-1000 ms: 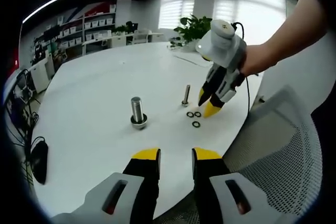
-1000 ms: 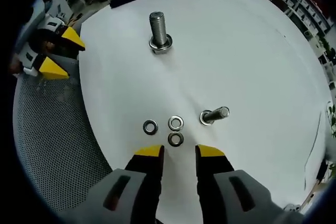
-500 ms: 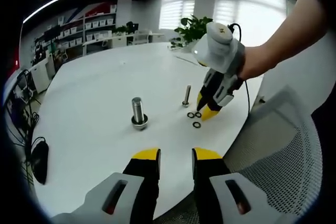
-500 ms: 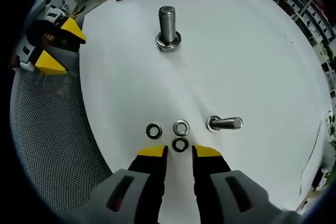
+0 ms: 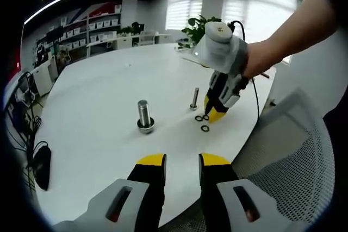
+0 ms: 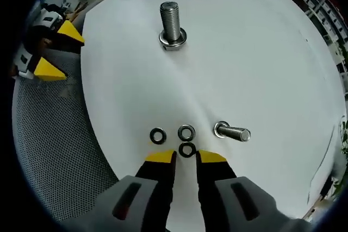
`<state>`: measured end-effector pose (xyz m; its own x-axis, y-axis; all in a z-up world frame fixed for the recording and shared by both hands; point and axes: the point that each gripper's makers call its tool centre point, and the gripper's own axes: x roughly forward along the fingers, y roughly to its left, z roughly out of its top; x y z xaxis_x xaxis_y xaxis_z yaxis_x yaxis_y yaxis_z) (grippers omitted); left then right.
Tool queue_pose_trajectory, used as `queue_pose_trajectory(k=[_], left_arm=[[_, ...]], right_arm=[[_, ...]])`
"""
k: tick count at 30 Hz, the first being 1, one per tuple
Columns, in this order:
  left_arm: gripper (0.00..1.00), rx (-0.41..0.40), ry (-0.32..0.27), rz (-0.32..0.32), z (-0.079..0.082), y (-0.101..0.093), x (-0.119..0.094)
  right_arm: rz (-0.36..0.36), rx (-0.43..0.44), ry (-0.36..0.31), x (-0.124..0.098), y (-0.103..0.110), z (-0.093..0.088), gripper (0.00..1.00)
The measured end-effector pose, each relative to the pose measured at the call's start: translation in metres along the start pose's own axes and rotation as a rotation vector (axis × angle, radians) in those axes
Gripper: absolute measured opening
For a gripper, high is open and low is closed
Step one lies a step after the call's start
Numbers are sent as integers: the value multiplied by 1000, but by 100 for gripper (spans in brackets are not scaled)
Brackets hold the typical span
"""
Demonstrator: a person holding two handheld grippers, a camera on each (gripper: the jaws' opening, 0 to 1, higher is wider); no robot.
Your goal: Place the washer onto the threaded stud by aligning its center hole with the stud, sliding it down to the base, and recovering from edge contact or off-axis alignment until the washer reaches the visible bottom stop.
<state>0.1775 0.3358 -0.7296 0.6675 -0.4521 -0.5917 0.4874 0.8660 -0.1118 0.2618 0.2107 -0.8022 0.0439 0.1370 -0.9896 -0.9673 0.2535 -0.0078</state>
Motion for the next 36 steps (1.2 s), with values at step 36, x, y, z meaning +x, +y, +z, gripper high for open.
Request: queue_pose_trajectory(k=[36], left_arm=[[22, -2, -4, 11, 0, 2, 0]], right_arm=[[18, -47, 16, 0, 11, -1, 31]])
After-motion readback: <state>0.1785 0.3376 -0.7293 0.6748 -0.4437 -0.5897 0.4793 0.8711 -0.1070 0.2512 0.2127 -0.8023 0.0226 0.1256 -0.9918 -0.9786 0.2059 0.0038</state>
